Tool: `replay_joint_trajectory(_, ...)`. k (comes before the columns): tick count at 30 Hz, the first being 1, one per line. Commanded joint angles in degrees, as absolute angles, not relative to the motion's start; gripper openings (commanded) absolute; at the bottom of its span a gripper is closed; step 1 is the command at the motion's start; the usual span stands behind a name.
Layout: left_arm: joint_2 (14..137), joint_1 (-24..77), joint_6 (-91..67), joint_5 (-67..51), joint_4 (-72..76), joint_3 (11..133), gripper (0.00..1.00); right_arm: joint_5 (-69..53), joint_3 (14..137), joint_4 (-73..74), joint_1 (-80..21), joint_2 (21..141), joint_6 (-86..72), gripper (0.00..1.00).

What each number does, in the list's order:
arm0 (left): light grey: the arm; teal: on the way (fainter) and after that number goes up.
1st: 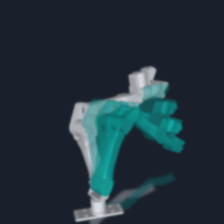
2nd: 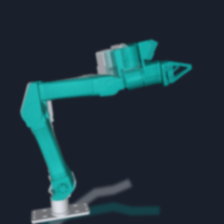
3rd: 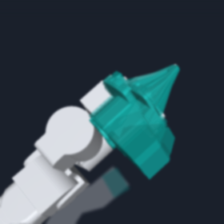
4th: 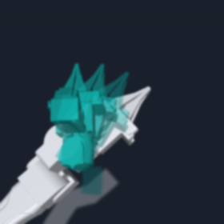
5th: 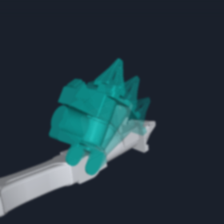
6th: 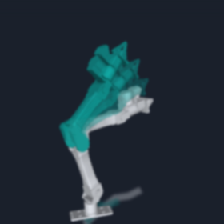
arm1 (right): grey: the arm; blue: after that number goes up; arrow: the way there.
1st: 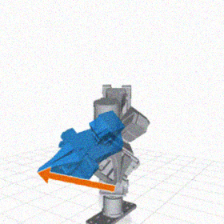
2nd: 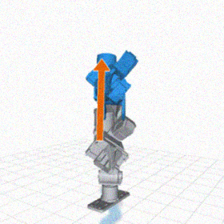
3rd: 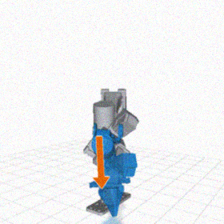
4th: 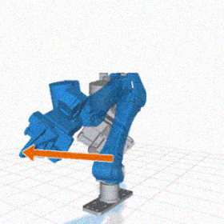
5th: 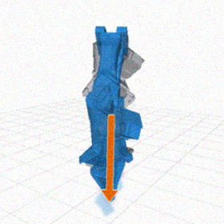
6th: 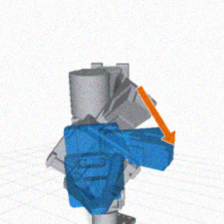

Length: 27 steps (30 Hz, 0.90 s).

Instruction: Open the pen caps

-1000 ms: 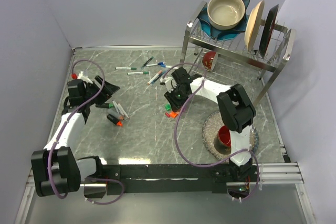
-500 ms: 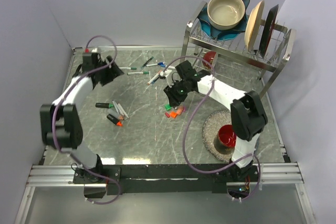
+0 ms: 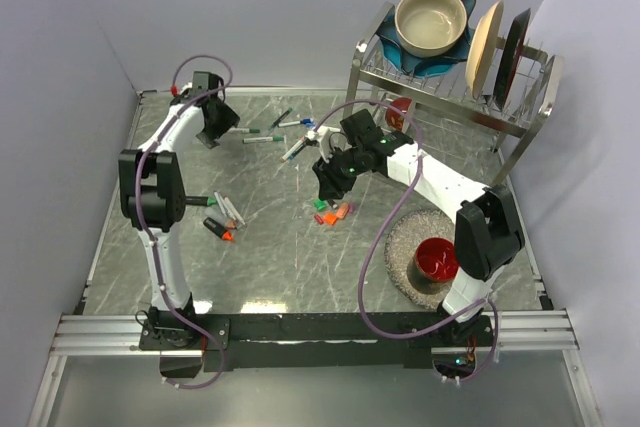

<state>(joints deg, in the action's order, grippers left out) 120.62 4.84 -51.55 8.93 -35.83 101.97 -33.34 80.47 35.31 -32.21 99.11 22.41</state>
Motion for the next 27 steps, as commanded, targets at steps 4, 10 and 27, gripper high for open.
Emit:
replay_joint_trajectory(4,128.57,4.83,-69.52,16.35,-47.89,120.13,0.71,-35.59,80.51,35.33,-31.73,96.42,23.29,0.48)
replay_joint_trajectory(10,135.96,4.83,-69.26,13.89,-49.22,127.09,0.59,-35.68,80.51,35.59,-31.64,96.33,23.38,0.48)
replay_joint_trajectory(27,145.98,3.87,-67.15,14.06,-50.28,133.86,0.58,-35.6,80.33,35.42,-31.55,96.24,23.29,0.47)
